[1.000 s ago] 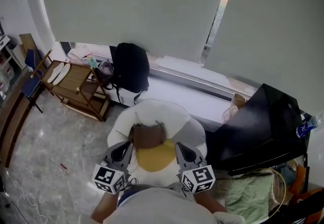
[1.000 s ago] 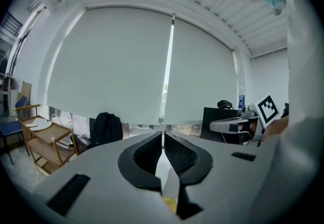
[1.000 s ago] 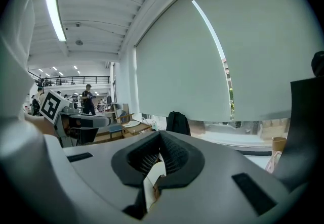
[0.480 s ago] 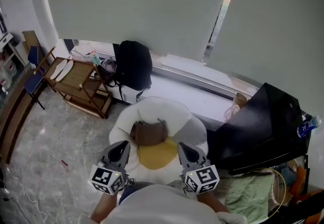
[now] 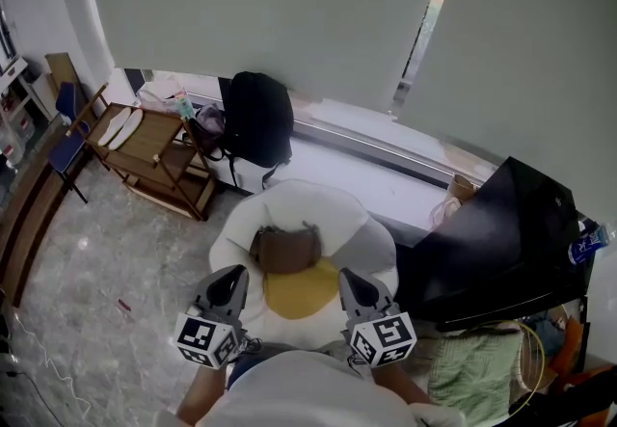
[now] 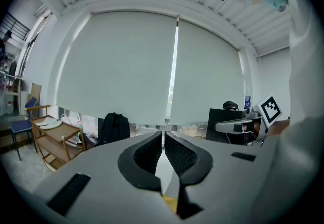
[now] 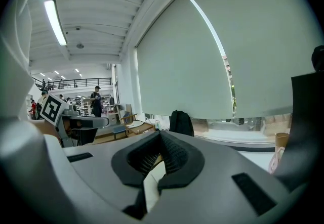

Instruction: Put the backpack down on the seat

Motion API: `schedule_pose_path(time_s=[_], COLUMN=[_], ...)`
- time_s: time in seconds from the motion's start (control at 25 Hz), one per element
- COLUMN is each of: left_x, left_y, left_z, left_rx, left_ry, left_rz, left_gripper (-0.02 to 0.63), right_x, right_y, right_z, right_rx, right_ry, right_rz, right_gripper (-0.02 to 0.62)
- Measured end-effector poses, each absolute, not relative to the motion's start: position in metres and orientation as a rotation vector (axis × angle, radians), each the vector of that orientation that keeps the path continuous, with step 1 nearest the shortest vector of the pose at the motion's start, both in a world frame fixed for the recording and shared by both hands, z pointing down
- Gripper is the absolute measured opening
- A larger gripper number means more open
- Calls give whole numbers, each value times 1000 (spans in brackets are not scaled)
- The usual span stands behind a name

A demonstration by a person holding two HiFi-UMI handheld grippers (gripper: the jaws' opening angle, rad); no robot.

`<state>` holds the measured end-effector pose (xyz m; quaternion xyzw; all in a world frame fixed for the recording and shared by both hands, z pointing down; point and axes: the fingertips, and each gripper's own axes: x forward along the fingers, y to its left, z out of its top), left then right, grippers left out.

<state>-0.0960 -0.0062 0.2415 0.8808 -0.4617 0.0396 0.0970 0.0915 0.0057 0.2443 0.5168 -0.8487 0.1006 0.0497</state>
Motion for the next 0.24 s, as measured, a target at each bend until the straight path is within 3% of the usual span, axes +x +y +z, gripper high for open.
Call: schedule_pose_path(time_s=[0.24], left_x=[-95], left_y=[-5], left_z=[244], left_rx=[2613], left_ry=[-1379], left_rz=[145], left_gripper=[42], right_x=[94], right_y=[5], right_z=[246], right_rx=[1587], right_ry=[-2591], right_rz=[326], right_gripper=[29])
